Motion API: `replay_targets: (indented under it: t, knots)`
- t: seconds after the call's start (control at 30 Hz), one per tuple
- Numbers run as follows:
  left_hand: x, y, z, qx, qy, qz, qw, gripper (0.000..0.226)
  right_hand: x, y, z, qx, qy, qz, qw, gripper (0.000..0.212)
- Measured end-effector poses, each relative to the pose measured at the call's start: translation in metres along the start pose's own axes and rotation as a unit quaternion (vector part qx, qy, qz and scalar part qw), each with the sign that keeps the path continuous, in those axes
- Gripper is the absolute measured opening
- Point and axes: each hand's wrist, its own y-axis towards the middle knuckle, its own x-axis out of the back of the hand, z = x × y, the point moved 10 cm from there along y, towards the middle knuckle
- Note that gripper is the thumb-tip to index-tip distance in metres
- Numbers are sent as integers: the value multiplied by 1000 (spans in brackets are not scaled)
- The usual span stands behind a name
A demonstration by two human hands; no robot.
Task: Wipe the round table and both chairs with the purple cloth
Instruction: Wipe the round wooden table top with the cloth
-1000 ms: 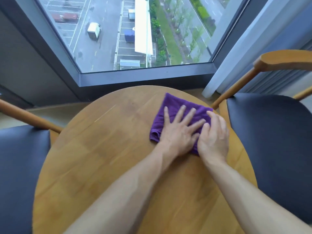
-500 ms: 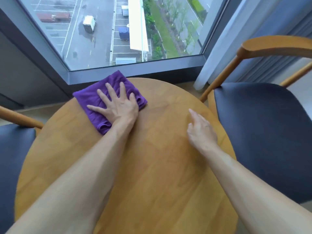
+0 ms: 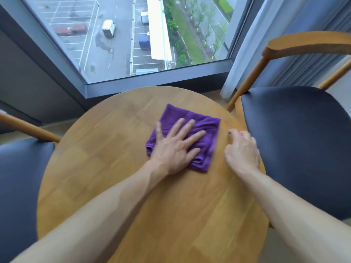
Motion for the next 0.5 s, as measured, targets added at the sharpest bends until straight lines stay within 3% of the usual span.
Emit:
replay_targets:
  t: [0.1, 0.17, 0.23, 0.4, 0.43, 0.5]
  knots:
    - [7, -55, 131, 178, -4, -18, 984, 58, -5, -3, 0, 13, -26, 37, 999, 50]
    - [6, -110, 206, 316, -41, -23, 948, 56, -7, -5, -3, 29, -30, 50, 998, 50]
    - [2, -156, 237, 430, -87, -32, 898, 55, -7, -6, -6, 50, -21, 58, 997, 51]
    - [-3, -132, 179, 566, -143, -53, 810, 55, -8, -10, -6, 94, 34, 111, 989, 49]
    - [-2, -112, 157, 562, -148, -54, 812, 56, -8, -10, -6, 102, 44, 127, 986, 49]
    - [-2, -66, 100, 502, -144, -42, 852, 57, -5, -7, -7, 113, 58, 149, 981, 49]
